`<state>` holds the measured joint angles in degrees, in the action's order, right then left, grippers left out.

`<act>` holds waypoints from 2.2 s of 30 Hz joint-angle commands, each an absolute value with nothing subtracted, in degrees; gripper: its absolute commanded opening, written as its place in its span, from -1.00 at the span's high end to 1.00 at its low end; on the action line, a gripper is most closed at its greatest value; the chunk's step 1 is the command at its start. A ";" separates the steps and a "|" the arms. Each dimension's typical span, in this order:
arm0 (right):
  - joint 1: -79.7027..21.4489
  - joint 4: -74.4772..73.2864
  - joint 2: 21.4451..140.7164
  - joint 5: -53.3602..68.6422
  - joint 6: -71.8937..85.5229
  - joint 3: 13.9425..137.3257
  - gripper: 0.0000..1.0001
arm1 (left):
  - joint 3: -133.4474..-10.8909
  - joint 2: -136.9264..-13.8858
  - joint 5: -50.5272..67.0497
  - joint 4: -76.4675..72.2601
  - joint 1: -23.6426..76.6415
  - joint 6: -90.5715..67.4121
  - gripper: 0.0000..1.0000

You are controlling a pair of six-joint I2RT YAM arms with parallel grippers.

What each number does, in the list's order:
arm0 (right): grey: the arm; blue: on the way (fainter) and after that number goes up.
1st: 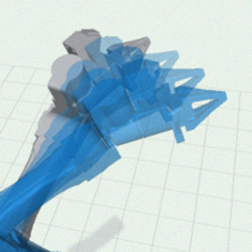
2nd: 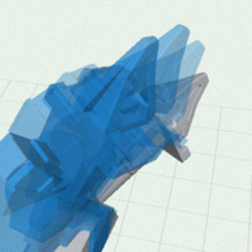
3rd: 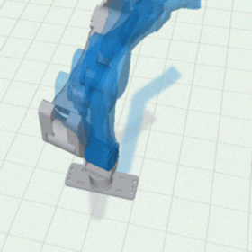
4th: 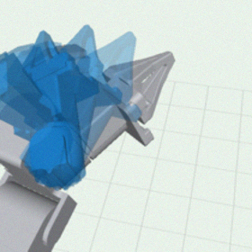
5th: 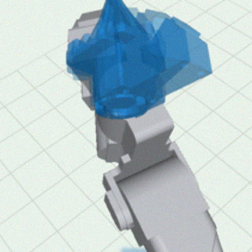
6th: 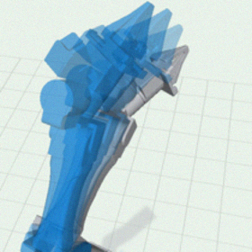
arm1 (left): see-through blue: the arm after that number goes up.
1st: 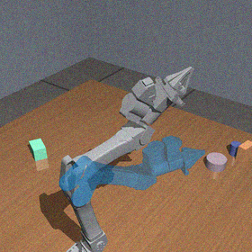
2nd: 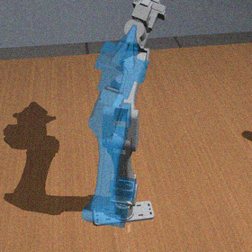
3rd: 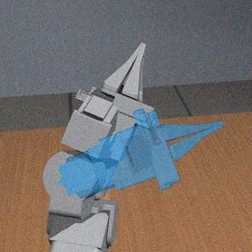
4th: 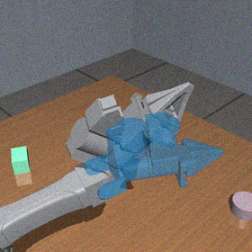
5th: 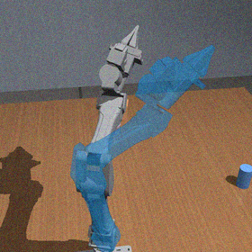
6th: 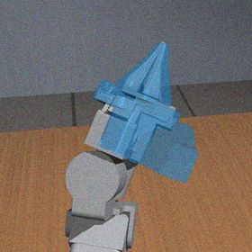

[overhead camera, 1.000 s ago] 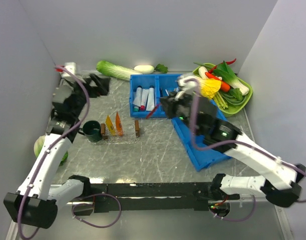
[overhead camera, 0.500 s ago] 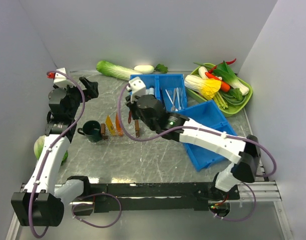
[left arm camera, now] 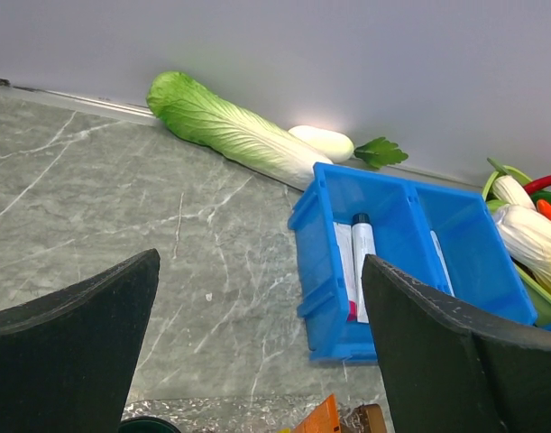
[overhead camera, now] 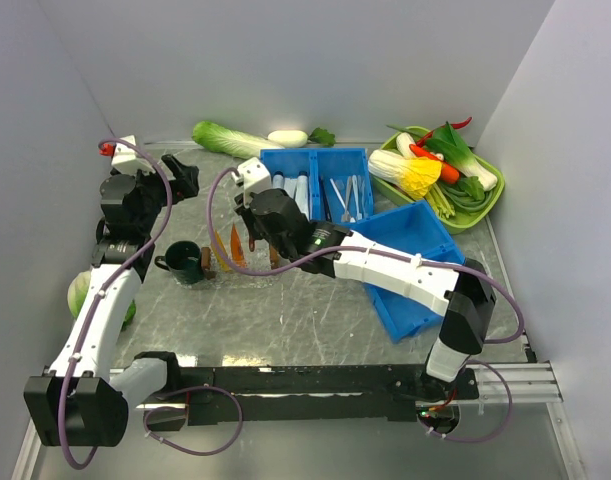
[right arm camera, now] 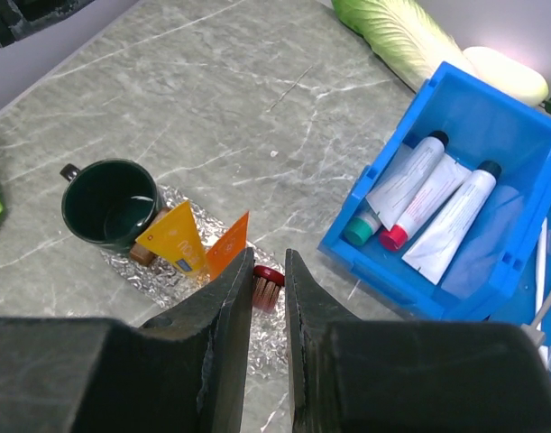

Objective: Prepare toiletry sets of a toothbrush and toothpaste on the tray

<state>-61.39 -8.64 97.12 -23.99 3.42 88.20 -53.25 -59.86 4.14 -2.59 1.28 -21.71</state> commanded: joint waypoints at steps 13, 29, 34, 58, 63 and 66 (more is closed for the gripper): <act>-62.05 -7.12 99.05 -25.22 4.04 88.59 1.00 | -55.28 -61.00 7.47 -3.87 0.62 -21.97 -0.94; -61.79 -6.59 101.86 -25.66 4.39 87.98 1.00 | -55.37 -61.26 8.70 -3.87 0.35 -22.41 -0.94; -61.79 -6.77 102.83 -25.58 4.22 88.33 1.00 | -55.37 -61.35 8.88 -3.78 0.18 -22.50 -0.94; -61.08 -9.05 105.73 -26.02 3.61 89.74 1.00 | -55.28 -61.70 10.20 -4.31 0.18 -22.94 -0.94; -61.35 -9.23 105.99 -25.84 2.29 90.00 1.00 | -55.20 -61.87 10.63 -4.48 0.18 -23.20 -0.94; -61.61 -9.58 106.26 -25.93 1.41 90.70 1.00 | -55.20 -61.87 10.72 -4.57 0.18 -23.29 -0.94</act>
